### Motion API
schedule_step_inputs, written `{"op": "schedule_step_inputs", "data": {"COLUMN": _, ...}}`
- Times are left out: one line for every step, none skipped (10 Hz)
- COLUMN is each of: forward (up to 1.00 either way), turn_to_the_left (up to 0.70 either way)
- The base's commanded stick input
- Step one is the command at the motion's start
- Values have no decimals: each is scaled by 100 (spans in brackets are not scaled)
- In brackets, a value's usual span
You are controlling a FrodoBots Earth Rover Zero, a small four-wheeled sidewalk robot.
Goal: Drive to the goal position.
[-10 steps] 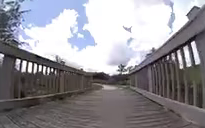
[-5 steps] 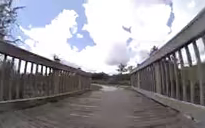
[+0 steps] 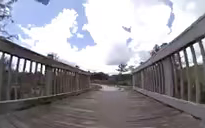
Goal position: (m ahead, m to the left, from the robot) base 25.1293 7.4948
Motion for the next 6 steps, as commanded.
{"op": "schedule_step_inputs", "data": {"forward": 70, "turn_to_the_left": 0}}
{"op": "schedule_step_inputs", "data": {"forward": 70, "turn_to_the_left": 0}}
{"op": "schedule_step_inputs", "data": {"forward": 70, "turn_to_the_left": 0}}
{"op": "schedule_step_inputs", "data": {"forward": 70, "turn_to_the_left": 0}}
{"op": "schedule_step_inputs", "data": {"forward": 70, "turn_to_the_left": 0}}
{"op": "schedule_step_inputs", "data": {"forward": 70, "turn_to_the_left": 0}}
